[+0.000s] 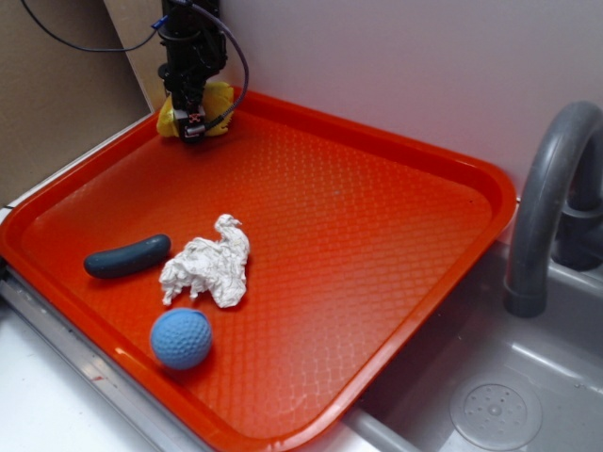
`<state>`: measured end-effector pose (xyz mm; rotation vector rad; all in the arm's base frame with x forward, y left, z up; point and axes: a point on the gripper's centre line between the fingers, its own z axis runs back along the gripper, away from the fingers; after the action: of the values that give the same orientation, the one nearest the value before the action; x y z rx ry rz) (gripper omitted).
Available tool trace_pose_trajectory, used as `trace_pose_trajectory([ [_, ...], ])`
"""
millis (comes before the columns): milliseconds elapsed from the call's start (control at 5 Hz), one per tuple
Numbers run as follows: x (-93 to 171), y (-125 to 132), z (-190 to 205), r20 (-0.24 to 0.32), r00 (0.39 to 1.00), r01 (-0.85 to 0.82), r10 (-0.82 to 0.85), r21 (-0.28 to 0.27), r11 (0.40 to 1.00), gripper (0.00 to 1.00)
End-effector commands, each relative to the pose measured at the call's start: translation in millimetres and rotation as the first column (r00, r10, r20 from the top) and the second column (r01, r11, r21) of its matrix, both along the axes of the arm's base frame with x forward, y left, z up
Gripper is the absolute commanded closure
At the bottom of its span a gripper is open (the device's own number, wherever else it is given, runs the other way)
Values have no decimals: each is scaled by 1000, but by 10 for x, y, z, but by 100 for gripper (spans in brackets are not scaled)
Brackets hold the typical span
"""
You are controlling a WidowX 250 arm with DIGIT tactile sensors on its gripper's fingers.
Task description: Grab the yellow cloth.
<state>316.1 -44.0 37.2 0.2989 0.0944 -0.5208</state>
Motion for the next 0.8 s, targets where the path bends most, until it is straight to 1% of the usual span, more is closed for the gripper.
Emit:
trace_pose_trajectory([
  [0, -341, -340, 870, 47, 967, -245, 251, -105, 964, 100],
  [200, -592, -496, 1102, 72, 960, -267, 270, -47, 963, 100],
  [400, -877, -786, 1494, 67, 950, -299, 306, -96, 949, 100],
  [600, -1079, -813, 1896, 11, 925, -364, 381, -271, 891, 100],
])
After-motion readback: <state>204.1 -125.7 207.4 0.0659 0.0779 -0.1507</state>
